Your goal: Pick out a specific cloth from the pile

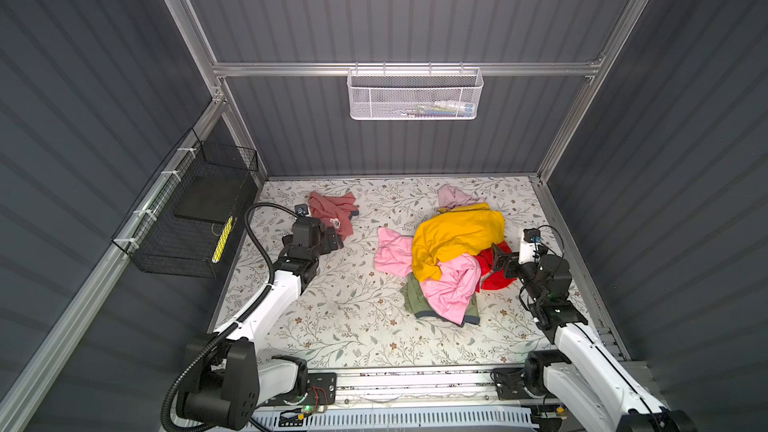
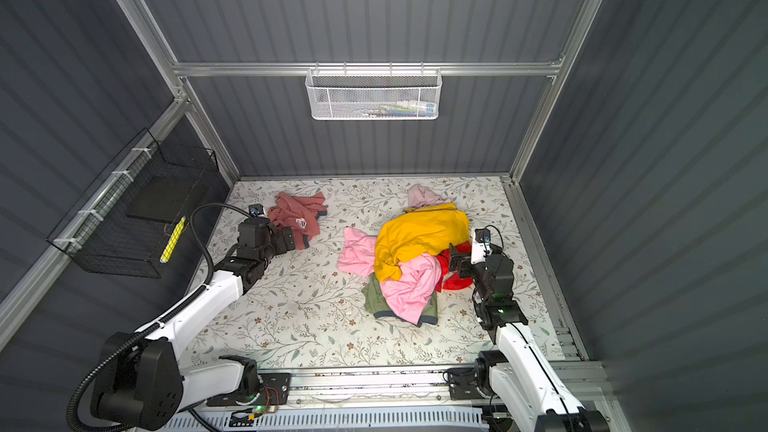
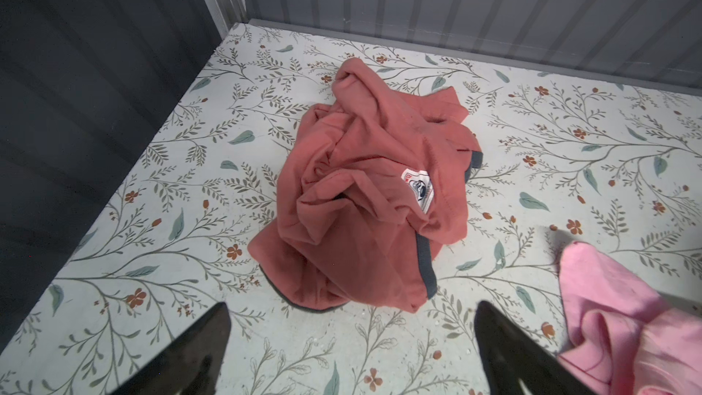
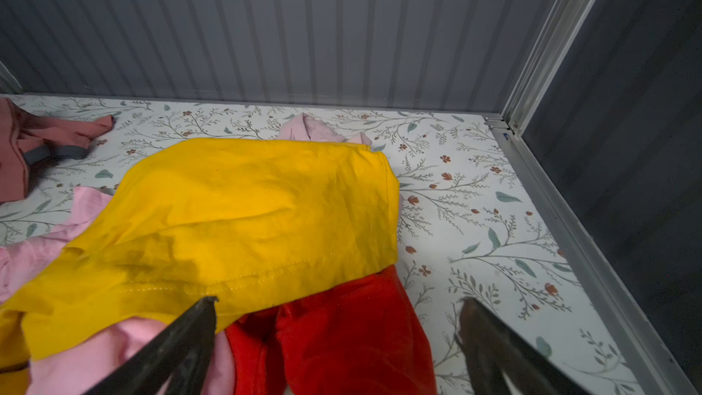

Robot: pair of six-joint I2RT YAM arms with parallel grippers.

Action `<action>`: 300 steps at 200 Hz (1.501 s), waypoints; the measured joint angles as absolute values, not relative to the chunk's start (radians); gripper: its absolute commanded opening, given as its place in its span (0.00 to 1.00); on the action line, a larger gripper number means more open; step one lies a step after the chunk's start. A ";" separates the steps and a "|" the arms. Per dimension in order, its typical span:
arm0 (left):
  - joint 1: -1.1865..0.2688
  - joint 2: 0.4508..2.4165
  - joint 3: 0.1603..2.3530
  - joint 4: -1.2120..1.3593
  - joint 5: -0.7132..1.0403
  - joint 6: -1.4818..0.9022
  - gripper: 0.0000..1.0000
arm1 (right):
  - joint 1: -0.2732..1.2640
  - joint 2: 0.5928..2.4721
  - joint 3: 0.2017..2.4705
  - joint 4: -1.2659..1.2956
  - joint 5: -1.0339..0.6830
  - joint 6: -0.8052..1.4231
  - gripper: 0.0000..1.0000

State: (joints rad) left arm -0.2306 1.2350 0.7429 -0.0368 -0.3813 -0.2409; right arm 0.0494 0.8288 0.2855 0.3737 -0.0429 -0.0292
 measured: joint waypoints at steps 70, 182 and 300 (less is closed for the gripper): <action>-0.237 1.182 0.691 -0.020 -0.440 -0.241 1.00 | 0.023 0.991 0.170 0.678 0.046 -0.035 0.99; -0.245 1.164 0.648 0.010 -0.514 -0.229 1.00 | 0.001 1.439 0.184 1.125 0.037 -0.022 0.99; -0.249 1.221 0.442 0.435 -0.640 -0.057 1.00 | -0.065 1.461 0.324 0.978 -0.013 0.034 0.99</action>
